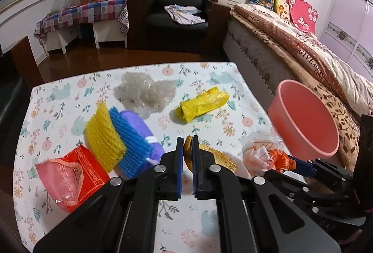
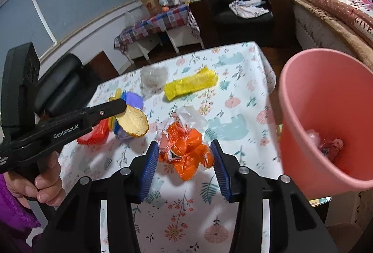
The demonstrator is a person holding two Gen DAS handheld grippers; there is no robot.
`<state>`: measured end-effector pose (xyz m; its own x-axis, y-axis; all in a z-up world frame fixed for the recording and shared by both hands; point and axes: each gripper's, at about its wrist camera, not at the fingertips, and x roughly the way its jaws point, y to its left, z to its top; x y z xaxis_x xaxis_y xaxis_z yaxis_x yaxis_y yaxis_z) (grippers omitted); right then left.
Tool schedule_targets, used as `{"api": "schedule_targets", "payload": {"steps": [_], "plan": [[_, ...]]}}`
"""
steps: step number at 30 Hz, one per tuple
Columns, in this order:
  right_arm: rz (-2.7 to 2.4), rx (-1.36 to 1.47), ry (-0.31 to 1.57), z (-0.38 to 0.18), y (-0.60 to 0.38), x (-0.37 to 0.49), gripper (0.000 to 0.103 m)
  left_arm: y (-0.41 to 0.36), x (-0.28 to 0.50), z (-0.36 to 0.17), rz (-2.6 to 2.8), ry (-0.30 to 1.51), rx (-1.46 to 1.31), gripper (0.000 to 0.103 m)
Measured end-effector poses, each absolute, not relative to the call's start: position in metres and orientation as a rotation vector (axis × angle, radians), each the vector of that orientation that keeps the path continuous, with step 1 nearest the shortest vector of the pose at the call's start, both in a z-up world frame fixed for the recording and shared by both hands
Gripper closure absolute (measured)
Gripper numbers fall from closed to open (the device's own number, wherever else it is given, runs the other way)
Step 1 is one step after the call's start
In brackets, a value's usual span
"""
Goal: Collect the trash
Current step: 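Grasp the yellow chip with the left gripper while the right grasps the orange wrapper, then carry both items over the pink bucket and open both grippers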
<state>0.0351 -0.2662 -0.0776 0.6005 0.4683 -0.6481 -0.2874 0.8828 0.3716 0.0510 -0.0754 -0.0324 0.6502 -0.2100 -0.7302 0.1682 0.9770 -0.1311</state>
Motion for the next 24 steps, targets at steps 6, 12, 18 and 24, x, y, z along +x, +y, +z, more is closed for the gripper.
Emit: {"api": "schedule_targets", "payload": {"steps": [6,12,18,24], "plan": [[0.378,0.246,0.758,-0.056,-0.293,0.031,0.057,-0.098,0.052,-0.019,-0.250,0.806,-0.036,0.097],[0.274,0.264,0.706,-0.040,-0.329,0.029,0.057,-0.124,0.055,-0.008,-0.301,0.776,-0.017,0.097],[0.172,0.300,0.680,-0.032,-0.369,0.031,0.057,-0.157,0.058,0.002,-0.369,0.748,0.007,0.097],[0.083,0.326,0.675,-0.032,-0.406,0.032,0.057,-0.192,0.061,0.007,-0.443,0.734,0.034,0.097]]}}
